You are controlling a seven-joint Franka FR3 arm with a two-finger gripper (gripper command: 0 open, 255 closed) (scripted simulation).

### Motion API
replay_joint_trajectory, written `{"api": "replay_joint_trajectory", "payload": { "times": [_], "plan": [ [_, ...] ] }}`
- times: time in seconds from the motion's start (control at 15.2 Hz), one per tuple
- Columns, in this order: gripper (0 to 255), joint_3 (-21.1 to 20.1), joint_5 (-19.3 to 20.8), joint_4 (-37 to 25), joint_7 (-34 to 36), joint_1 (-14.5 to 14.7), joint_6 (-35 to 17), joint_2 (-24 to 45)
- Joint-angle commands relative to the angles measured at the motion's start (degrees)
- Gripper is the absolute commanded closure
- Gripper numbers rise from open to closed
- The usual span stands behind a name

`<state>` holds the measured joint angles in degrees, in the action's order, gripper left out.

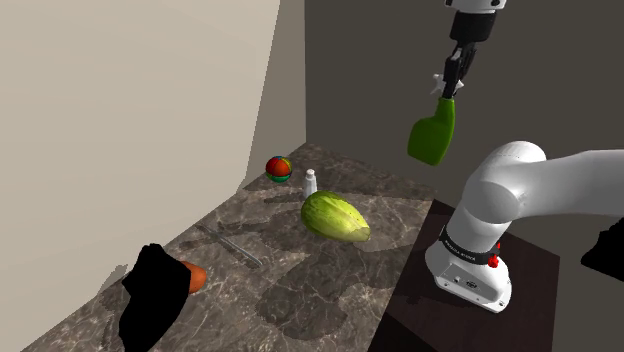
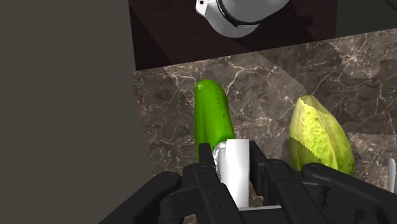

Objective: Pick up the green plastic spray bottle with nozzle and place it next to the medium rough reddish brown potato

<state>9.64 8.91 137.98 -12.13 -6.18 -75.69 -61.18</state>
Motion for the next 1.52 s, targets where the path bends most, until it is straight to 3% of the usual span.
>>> {"api": "replay_joint_trajectory", "payload": {
  "times": [0.0, 1.45],
  "plan": [
    [255, 0.0, -0.1, -2.0, -0.2, 0.1, 1.1, 0.9],
    [255, -1.2, -1.4, -25.7, -1.2, 1.0, 13.9, 11.7]
  ]
}}
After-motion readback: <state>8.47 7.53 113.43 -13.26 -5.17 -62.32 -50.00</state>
